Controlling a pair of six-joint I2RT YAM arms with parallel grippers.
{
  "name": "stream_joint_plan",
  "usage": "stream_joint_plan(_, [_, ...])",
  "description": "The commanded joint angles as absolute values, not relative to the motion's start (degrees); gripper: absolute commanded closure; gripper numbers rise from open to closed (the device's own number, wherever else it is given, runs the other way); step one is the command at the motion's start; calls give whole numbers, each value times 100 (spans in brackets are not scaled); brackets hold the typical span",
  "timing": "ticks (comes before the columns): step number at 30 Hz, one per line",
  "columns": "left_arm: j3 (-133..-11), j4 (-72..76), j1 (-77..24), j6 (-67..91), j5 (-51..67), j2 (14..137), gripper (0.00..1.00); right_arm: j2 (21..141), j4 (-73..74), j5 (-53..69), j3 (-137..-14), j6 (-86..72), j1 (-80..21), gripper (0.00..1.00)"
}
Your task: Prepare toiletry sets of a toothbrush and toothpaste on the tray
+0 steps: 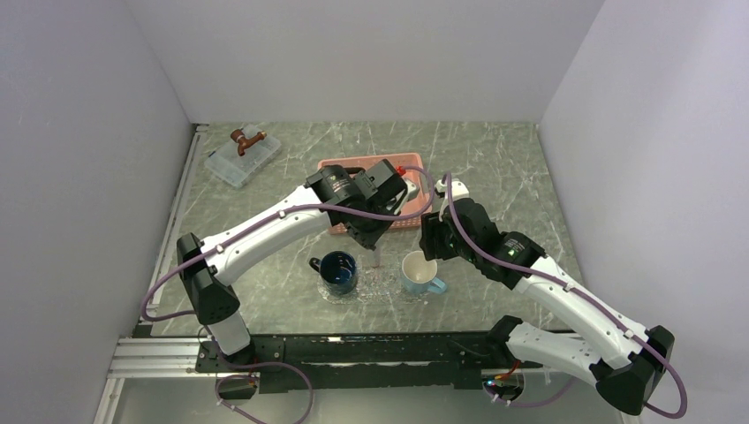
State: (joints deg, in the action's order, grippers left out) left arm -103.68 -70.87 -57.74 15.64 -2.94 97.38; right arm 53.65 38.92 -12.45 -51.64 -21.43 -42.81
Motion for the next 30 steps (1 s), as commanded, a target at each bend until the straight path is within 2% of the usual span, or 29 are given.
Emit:
stream_joint_plan(1, [-10296, -6935, -5810, 1436, -419, 9757, 100, 5316, 3621, -1174, -5150, -2127, -4257, 42])
stream_joint_plan(30, [-9662, -6512, -5639, 1303, -283, 9937, 100, 5332, 3592, -1076, -5098, -2136, -4262, 42])
